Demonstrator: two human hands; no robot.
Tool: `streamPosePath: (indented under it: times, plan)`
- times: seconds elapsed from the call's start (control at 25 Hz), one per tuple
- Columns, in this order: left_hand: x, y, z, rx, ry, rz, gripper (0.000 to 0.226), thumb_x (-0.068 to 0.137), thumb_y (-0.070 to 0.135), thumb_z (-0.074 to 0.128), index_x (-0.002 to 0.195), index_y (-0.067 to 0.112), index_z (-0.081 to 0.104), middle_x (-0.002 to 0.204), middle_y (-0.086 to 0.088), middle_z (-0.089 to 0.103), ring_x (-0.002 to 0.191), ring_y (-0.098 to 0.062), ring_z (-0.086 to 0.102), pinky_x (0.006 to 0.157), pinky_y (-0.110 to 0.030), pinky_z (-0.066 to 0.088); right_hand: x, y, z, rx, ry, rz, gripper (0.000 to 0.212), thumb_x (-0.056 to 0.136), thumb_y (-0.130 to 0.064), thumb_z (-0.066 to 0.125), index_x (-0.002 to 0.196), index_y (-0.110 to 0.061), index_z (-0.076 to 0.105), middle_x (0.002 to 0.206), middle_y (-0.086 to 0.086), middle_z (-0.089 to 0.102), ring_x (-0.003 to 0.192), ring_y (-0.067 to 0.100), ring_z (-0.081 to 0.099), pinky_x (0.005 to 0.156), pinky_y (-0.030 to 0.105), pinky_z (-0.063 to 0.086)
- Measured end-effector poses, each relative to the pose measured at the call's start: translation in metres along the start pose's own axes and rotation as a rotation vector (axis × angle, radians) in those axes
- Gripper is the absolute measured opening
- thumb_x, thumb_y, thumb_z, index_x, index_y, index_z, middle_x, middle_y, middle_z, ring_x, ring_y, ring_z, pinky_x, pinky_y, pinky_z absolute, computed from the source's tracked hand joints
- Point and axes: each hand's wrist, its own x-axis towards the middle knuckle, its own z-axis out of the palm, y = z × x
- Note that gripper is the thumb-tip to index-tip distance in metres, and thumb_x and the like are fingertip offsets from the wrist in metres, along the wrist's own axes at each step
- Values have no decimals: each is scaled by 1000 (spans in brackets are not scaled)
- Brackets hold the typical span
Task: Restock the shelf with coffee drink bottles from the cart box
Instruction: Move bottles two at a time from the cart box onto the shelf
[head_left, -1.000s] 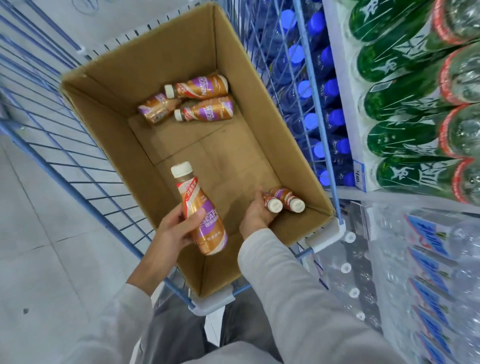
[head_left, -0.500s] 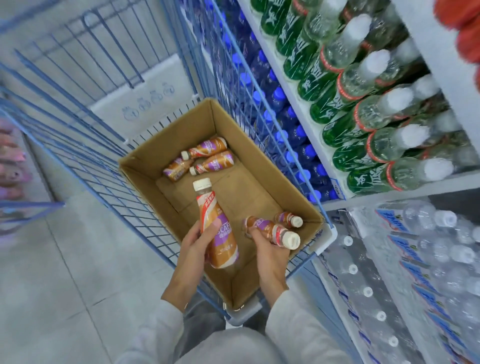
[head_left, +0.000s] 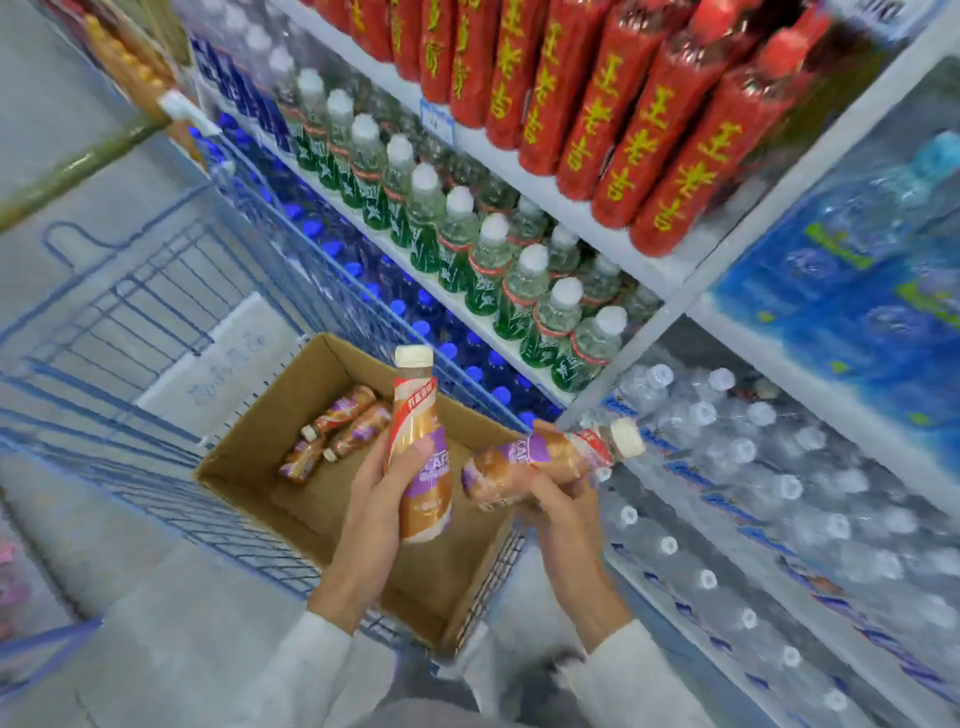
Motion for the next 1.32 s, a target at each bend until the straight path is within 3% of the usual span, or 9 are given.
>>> streamPosePath:
  times: [0.12,0.28,0.4,0.48,0.6,0.68,0.76,1.08,1.32]
  plan:
    - [-18,5,52,9,-72,53,54,59,62,87,104,35,78,93,1,79,77,-11,74,62,-23,57,-14,-26,-51,60,23,-57,49,66,-31,81,113,-25,70,106,4,75,106,23,70,107,55,48]
    - [-61,-9,147,46,-207,62,47,62,52,80,98,22,79,89,-9,78,68,-19,74,55,-28,57,-48,-72,-141,74,52,-174,30,63,-35,78,92,-35,70,95,-3,75,95,15,72,89,38,54]
    - [-98,-24,225,79,-311,61,62,62,55,80,109,15,73,93,-15,77,70,-25,74,55,-32,56,-78,-107,-219,46,110,-266,45,61,-42,78,102,-27,65,94,-8,76,93,10,72,86,35,54]
    - [-118,-30,275,117,-373,75,66,60,59,80,112,18,71,94,-12,78,74,-25,74,57,-34,57,-98,-129,-270,17,136,-336,37,65,-42,77,100,-36,66,95,-11,75,95,9,72,88,35,55]
    - [-150,-30,352,143,-483,117,49,59,60,79,98,31,77,90,-5,79,73,-19,75,57,-31,58,-132,-164,-342,-23,210,-439,28,69,-40,75,93,-47,63,92,-14,73,92,8,71,83,32,56]
    - [-167,-26,400,161,-576,149,37,59,60,79,87,36,80,86,-4,79,70,-19,76,55,-30,58,-148,-185,-383,-39,260,-516,29,70,-39,74,94,-47,60,84,-18,70,82,4,68,73,23,55]
    - [-183,-22,445,187,-652,178,33,58,61,78,83,39,79,83,-1,79,68,-16,76,53,-27,57,-161,-206,-418,-55,314,-572,34,71,-39,74,100,-48,57,86,-18,69,83,4,68,75,24,55]
    - [-217,-5,582,228,-928,283,29,66,54,83,90,38,79,92,-2,79,77,-15,76,61,-25,58,-161,-278,-512,-101,467,-678,70,70,-41,77,133,-47,45,100,-16,73,94,4,72,75,24,56]
    - [-214,24,653,266,-1045,397,34,68,60,80,96,42,77,100,5,79,88,-9,76,66,-18,57,-152,-330,-551,-208,557,-747,60,75,-36,78,126,-53,50,109,-15,72,100,7,71,89,36,57]
